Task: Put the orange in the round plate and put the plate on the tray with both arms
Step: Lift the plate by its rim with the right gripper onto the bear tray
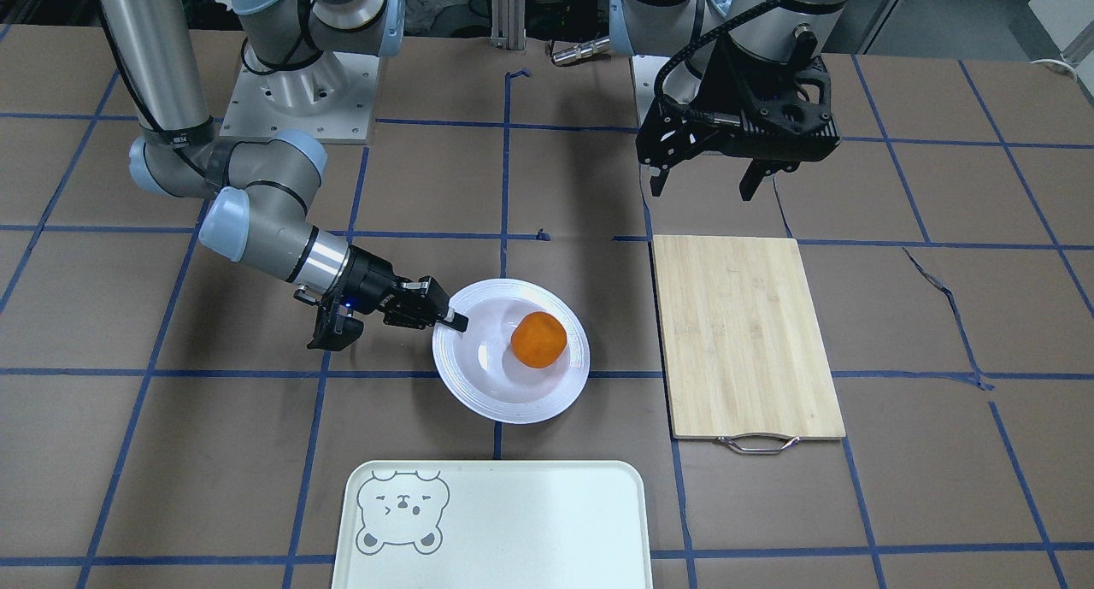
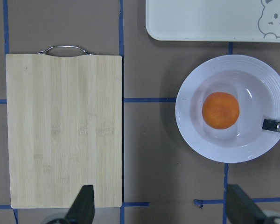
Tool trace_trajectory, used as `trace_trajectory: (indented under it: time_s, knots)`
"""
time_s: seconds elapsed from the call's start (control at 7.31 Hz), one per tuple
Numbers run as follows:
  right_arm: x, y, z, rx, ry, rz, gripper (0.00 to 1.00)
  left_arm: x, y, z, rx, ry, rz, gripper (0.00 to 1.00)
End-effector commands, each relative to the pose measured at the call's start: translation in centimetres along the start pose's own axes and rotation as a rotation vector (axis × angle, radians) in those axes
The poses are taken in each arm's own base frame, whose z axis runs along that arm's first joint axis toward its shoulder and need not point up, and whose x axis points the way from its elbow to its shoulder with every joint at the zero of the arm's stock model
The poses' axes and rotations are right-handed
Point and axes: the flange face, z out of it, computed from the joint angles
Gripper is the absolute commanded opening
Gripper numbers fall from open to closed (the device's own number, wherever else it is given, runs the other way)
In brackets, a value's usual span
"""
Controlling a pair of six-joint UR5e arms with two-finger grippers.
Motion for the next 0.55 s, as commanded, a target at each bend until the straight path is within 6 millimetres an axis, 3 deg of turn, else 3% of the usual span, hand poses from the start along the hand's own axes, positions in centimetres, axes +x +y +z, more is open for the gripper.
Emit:
trace_trajectory:
  time_s: [0.0, 0.27, 0.41]
  knots:
    - [-1.5, -0.2, -1.0, 0.029, -0.001, 0.076, 0.03, -0.1, 0.0, 0.0, 0.001, 0.000, -0.001, 1.00]
    - [-4.6, -0.7, -3.1, 0.071, -0.019, 0.138, 0.04, -0.1, 0.1, -0.1, 0.001, 0.000, -0.001, 1.00]
    - [-6.5, -2.6, -4.0, 0.088, -0.056, 0.189, 0.05, -0.1, 0.1, -0.1, 0.001, 0.000, -0.001, 1.00]
